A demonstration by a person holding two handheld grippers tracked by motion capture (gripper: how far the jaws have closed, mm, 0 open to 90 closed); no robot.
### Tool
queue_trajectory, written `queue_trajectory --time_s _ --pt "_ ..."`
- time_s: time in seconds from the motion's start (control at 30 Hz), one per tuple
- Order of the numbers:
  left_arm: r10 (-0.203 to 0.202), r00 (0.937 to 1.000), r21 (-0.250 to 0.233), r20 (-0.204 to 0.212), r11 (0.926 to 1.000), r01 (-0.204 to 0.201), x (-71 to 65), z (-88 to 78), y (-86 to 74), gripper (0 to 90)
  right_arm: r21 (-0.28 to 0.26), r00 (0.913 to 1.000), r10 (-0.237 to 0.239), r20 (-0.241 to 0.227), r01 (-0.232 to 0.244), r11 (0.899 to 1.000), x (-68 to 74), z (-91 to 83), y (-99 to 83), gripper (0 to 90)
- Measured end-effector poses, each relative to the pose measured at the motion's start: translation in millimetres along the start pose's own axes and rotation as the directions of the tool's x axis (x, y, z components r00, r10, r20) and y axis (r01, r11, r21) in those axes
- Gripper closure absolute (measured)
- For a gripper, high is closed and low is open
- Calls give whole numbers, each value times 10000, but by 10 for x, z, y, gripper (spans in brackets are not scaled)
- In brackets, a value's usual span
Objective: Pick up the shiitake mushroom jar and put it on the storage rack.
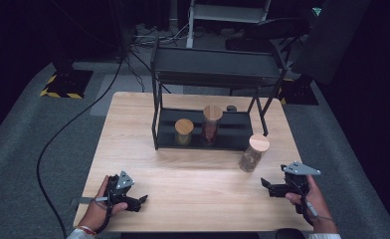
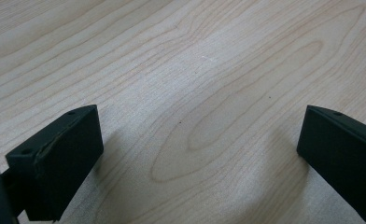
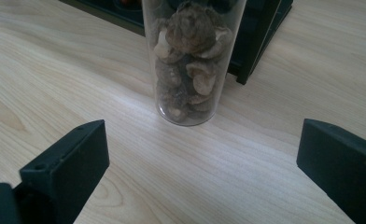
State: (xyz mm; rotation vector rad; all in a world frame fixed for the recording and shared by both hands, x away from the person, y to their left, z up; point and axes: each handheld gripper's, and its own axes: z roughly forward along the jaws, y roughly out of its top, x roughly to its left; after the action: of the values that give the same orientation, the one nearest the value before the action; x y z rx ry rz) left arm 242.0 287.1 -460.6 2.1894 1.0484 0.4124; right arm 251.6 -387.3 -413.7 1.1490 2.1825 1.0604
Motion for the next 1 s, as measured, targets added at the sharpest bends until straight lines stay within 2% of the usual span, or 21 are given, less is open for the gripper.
queue_trajectory --time_s 0.17,0.43,1.0 --pt "3 10000 -7 0 10000 -3 0 1 -1 0 -133 9999 60 82 -59 9999 26 5 60 23" --pt "-3 10000 -4 0 10000 3 0 0 -1 0 -343 10000 64 -44 -65 9994 48 63 214 23" --pt "-2 10000 2 -2 10000 2 0 0 0 0 -267 9999 156 -27 -157 9995 78 210 476 23"
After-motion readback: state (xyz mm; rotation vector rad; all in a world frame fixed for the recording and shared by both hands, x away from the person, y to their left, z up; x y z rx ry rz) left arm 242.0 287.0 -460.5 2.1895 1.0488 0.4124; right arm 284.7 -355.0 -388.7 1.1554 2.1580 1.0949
